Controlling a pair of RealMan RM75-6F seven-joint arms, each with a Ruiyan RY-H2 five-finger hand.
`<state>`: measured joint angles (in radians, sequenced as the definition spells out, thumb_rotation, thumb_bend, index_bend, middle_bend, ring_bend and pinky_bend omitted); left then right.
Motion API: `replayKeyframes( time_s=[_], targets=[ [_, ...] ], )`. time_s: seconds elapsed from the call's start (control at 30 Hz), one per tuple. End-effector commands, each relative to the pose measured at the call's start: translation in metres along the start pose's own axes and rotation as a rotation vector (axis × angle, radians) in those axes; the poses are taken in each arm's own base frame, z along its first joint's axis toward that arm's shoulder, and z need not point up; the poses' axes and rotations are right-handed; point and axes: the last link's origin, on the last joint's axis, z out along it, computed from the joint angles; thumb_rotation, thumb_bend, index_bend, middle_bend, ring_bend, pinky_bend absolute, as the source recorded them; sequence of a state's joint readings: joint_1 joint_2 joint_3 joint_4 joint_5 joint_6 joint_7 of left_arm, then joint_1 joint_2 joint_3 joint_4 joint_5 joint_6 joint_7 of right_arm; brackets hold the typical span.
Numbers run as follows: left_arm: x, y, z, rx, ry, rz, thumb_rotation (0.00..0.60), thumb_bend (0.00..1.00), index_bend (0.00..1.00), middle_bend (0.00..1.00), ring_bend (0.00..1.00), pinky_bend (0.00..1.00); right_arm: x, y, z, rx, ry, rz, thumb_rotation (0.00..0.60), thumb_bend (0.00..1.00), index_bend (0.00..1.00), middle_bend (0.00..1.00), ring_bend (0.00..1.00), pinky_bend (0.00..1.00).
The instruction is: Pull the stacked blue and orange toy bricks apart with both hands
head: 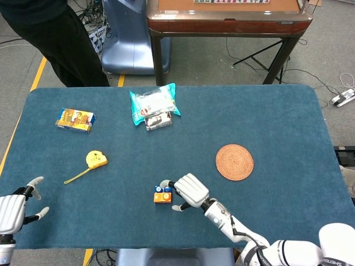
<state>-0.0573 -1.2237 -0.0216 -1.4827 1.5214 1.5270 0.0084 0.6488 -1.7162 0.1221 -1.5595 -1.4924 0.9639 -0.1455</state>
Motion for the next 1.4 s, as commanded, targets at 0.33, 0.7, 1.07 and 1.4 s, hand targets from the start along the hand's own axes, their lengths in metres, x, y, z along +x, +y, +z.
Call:
replayKeyframes(
  time_s=[0.33,0.7,1.07,1.4],
  targets=[
    [-0.006,-0.002,-0.004,0.01,-0.025,-0.004,0.6,0.11,0.24,0.54,0.46,0.71,-0.005,0.007,0.023,-0.031,0.03,-0.022,0.6,0.0,0.31,1.0,1.0,1.0],
    [-0.008,0.0,-0.003,0.006,-0.026,-0.005,0.6,0.11,0.24,0.54,0.46,0.71,0.005,0.023,0.037,-0.077,0.069,-0.027,0.6,0.0,0.31,1.0,1.0,1.0],
    [-0.008,0.001,-0.002,0.005,-0.031,-0.003,0.6,0.11,0.24,0.54,0.46,0.71,0.016,0.02,0.04,-0.078,-0.035,0.016,0.6,0.0,0.43,1.0,1.0,1.0],
    [-0.008,0.002,-0.002,0.002,-0.031,-0.003,0.6,0.11,0.24,0.54,0.46,0.71,0.03,0.013,0.042,-0.139,-0.099,-0.014,0.6,0.0,0.49,1.0,1.0,1.0]
  ],
)
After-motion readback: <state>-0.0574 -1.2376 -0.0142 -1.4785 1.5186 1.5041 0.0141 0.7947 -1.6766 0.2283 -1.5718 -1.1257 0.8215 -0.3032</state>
